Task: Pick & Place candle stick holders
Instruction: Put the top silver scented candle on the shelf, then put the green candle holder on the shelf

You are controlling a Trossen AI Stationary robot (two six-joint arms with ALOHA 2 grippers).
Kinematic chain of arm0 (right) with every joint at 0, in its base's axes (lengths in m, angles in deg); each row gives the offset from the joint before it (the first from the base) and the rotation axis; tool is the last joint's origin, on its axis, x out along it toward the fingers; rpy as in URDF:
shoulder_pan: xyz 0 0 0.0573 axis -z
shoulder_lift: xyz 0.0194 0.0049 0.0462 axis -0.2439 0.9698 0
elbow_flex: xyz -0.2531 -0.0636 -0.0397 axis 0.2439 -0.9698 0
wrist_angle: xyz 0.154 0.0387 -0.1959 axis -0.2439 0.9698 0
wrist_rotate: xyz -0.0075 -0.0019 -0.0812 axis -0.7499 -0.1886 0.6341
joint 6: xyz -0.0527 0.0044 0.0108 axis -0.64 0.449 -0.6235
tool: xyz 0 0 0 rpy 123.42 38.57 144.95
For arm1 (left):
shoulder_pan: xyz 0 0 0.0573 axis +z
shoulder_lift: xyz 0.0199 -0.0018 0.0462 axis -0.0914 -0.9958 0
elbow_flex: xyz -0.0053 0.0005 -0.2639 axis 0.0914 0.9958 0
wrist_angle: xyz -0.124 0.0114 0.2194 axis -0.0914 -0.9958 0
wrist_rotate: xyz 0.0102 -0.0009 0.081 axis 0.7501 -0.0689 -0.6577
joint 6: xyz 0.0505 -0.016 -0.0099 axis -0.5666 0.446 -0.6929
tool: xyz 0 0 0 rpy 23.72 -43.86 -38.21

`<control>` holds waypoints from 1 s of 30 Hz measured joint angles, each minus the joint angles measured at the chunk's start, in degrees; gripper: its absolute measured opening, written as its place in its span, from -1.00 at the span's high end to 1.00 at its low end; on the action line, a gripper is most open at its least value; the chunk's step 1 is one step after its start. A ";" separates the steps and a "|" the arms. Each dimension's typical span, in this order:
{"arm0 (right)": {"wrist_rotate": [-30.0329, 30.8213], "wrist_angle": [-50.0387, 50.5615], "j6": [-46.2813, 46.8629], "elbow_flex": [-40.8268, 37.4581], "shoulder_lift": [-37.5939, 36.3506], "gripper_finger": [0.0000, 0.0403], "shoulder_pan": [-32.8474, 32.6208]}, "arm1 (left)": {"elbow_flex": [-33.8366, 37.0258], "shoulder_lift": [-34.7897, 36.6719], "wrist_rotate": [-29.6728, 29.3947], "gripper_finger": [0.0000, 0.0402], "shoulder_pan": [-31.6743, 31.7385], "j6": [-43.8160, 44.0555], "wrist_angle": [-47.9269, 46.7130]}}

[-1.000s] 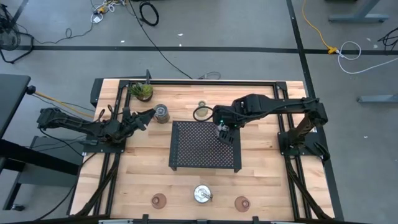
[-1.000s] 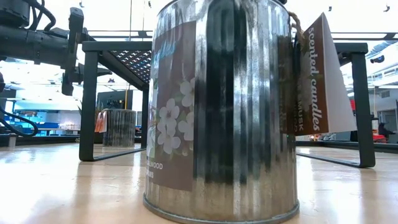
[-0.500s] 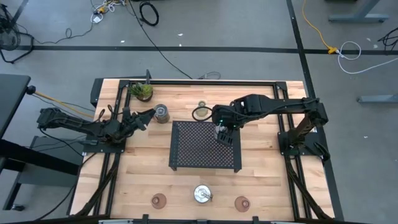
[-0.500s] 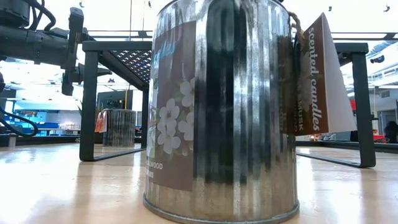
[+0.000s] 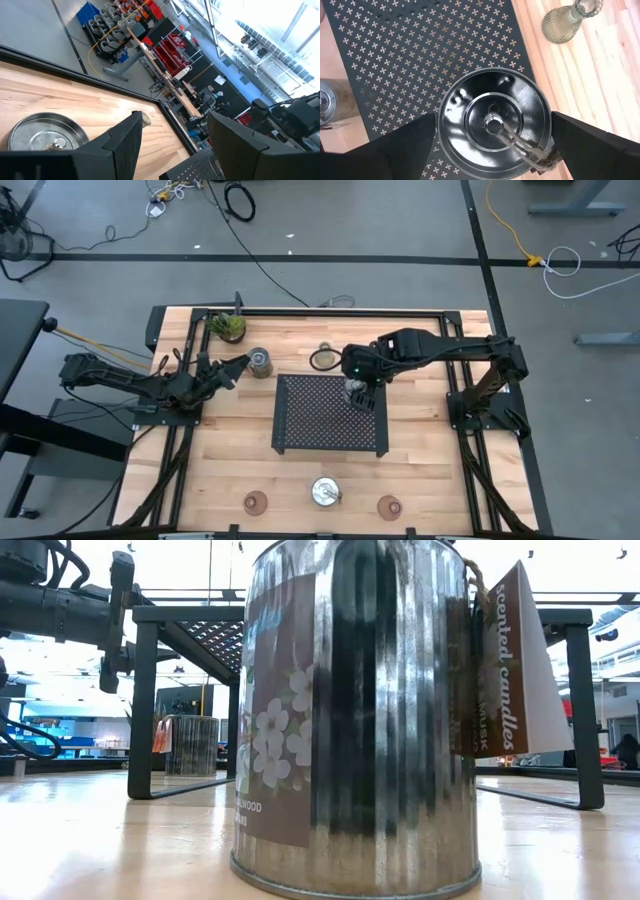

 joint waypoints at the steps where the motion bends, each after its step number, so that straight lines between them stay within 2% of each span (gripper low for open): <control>1: -0.04 0.12 -0.11 0.00 -0.04 -0.91 0.01 | 0.00 -0.02 0.00 -0.13 0.00 0.00 0.00; 10: 1.59 1.51 -0.49 4.78 -0.18 -0.89 1.32 | 0.00 -0.01 -0.02 -0.13 0.00 0.02 0.01; 13: 5.19 1.76 -2.15 7.74 -0.27 -0.89 1.62 | 0.00 -0.02 -0.02 -0.13 0.00 0.02 0.00; 17: 14.46 2.35 -5.63 9.90 -0.25 -0.89 2.37 | 0.00 0.00 -0.02 -0.13 0.00 0.02 0.00; 19: 17.22 1.17 -7.04 10.70 -0.25 -0.89 3.80 | 0.00 0.00 -0.02 -0.13 0.01 0.02 0.00; 23: 15.86 -4.77 -6.77 11.41 -0.23 -0.88 10.19 | 0.00 -0.02 -0.19 -0.13 0.02 0.04 0.00; 27: 7.88 -8.44 -7.23 11.37 1.88 -0.82 18.10 | 0.00 0.00 -0.26 -0.13 0.02 0.04 0.04; 30: 4.39 -9.75 -9.38 11.31 4.95 -0.78 22.41 | 0.00 0.00 -0.26 -0.13 0.02 0.04 0.05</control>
